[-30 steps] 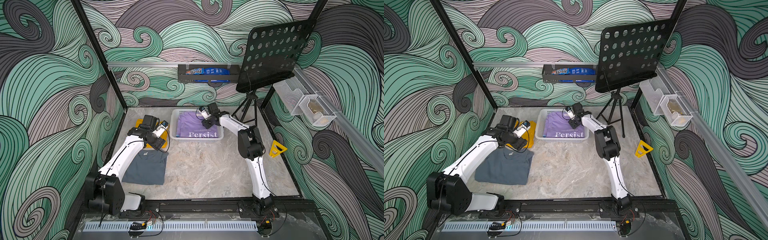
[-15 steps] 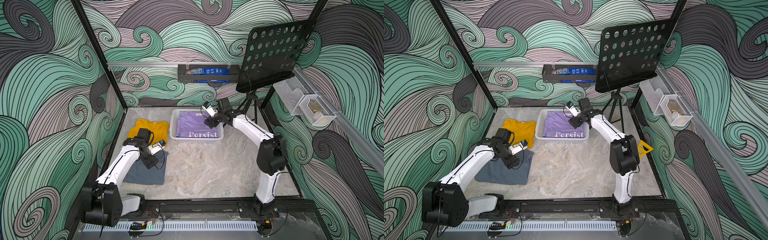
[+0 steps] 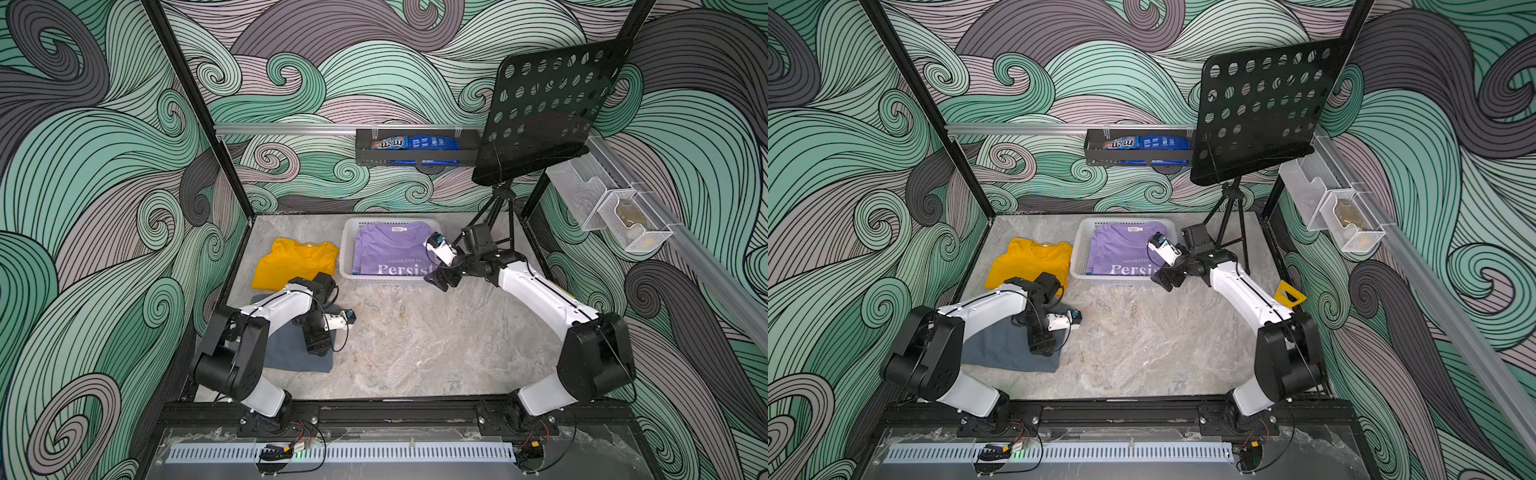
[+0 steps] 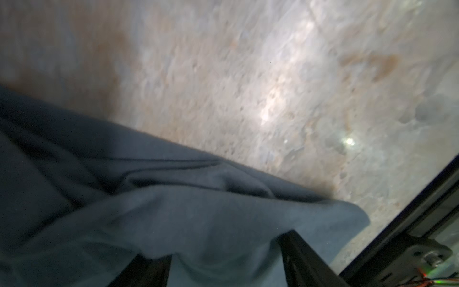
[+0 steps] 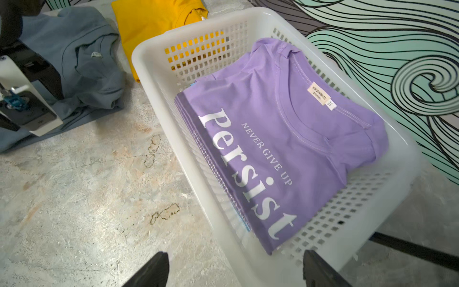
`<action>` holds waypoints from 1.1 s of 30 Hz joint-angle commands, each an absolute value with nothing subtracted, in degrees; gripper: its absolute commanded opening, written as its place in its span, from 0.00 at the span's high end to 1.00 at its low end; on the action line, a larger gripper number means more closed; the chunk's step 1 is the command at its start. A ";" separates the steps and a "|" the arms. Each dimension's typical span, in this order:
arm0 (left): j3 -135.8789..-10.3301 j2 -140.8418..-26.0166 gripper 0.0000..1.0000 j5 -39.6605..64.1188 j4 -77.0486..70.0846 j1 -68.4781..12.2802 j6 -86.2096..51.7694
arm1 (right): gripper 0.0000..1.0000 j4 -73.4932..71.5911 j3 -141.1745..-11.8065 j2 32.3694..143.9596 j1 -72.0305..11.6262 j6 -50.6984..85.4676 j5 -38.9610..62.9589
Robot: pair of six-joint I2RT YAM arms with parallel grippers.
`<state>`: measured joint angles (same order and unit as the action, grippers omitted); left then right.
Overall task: Put the folded t-shirts into the basket
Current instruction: Move the T-shirt to the center of the board.
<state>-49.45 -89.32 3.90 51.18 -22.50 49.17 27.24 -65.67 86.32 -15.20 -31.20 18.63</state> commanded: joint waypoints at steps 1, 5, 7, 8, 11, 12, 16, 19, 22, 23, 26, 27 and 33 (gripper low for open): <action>-52.62 -92.00 0.31 8.60 51.75 -29.67 42.70 | 0.10 27.47 -62.47 83.34 -9.31 -31.62 23.66; -59.75 -96.85 0.35 10.47 51.03 -38.84 34.51 | 0.10 26.82 -58.70 81.59 -3.01 -31.37 24.37; -65.25 -100.98 0.35 10.22 50.50 -43.49 30.29 | 0.10 26.76 -57.69 81.81 -0.76 -30.92 23.60; -68.69 -103.03 0.35 10.40 50.36 -45.53 28.14 | 0.11 26.79 -57.46 82.26 0.28 -30.55 22.76; -79.42 -110.11 0.35 11.26 49.79 -51.27 22.47 | 0.11 27.33 -58.04 84.40 4.05 -28.61 20.49; -82.94 -112.08 0.35 11.58 49.60 -52.67 20.84 | 0.11 27.70 -58.50 85.28 5.70 -28.01 20.28; -95.77 -116.93 0.32 13.76 50.75 -57.46 17.40 | 0.11 29.78 -60.55 88.45 11.59 -26.65 20.72; -96.82 -114.63 0.29 14.68 51.84 -56.75 17.89 | 0.11 30.56 -59.76 88.82 11.58 -28.52 21.07; -89.51 -107.94 0.27 11.24 49.78 -54.13 20.54 | 0.11 30.92 -57.57 88.23 8.32 -30.58 22.80; -85.85 -104.94 0.26 9.40 48.68 -52.62 20.88 | 0.11 30.99 -56.71 87.86 6.32 -31.45 22.94; -75.34 -96.49 0.25 6.52 46.18 -45.92 21.47 | 0.11 30.20 -53.58 85.90 -2.26 -33.95 23.89; -72.48 -94.20 0.24 6.45 46.27 -43.14 21.52 | 0.10 29.33 -52.47 85.07 -5.45 -34.19 23.90; -60.51 -85.59 0.22 6.94 45.84 -27.60 20.82 | 0.10 23.31 -51.24 85.84 -25.33 -33.08 18.87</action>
<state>-62.72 -87.39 7.11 45.76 -30.35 20.91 27.14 -50.83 85.89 -20.05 -32.82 21.12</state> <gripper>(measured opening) 0.775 0.902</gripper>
